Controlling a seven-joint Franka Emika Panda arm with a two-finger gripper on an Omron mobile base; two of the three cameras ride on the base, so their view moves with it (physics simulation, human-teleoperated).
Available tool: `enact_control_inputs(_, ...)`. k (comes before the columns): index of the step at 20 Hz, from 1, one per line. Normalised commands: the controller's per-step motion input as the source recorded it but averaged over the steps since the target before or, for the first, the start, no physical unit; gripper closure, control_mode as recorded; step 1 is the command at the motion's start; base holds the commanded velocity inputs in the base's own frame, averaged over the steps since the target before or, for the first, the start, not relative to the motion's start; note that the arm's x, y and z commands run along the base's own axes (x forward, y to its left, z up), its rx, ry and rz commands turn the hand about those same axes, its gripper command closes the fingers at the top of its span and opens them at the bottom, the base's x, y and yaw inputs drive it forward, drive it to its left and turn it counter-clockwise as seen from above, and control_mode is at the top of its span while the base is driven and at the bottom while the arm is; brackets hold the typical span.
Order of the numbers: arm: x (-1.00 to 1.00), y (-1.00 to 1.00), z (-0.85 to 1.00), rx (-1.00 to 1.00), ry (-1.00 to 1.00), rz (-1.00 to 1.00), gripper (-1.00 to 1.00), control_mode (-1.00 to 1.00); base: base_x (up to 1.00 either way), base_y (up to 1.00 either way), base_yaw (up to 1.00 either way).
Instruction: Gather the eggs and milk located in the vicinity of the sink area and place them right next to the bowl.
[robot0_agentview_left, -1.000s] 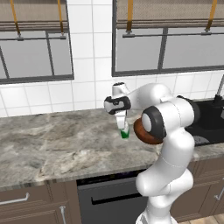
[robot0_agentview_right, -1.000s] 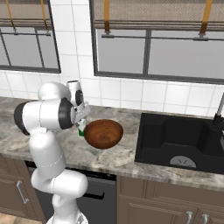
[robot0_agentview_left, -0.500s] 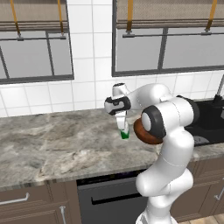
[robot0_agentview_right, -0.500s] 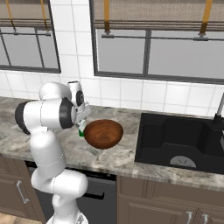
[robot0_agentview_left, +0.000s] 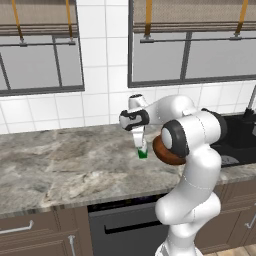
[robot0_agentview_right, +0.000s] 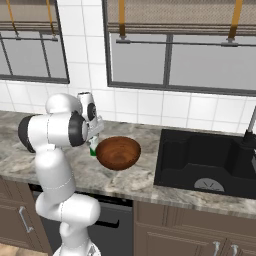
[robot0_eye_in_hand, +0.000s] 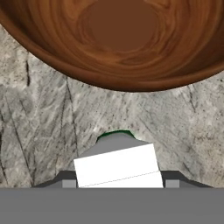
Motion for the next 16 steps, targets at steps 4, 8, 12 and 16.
enact_control_inputs(4, 0.0, 0.0, 0.0, 0.0, 0.0, 0.0, -1.0, -1.0, 0.0, 0.0, 0.0)
enact_control_inputs(8, 0.0, 0.0, 0.0, 0.0, 0.0, 0.0, -1.0, -1.0, 0.0, 0.0, 0.0)
enact_control_inputs(12, 0.0, 0.0, 0.0, 0.0, 0.0, 0.0, -1.0, -1.0, 0.0, 0.0, 0.0)
enact_control_inputs(16, -0.05, 0.0, 0.02, 0.0, -0.01, 0.0, -1.0, -1.0, 0.0, 0.0, 0.0)
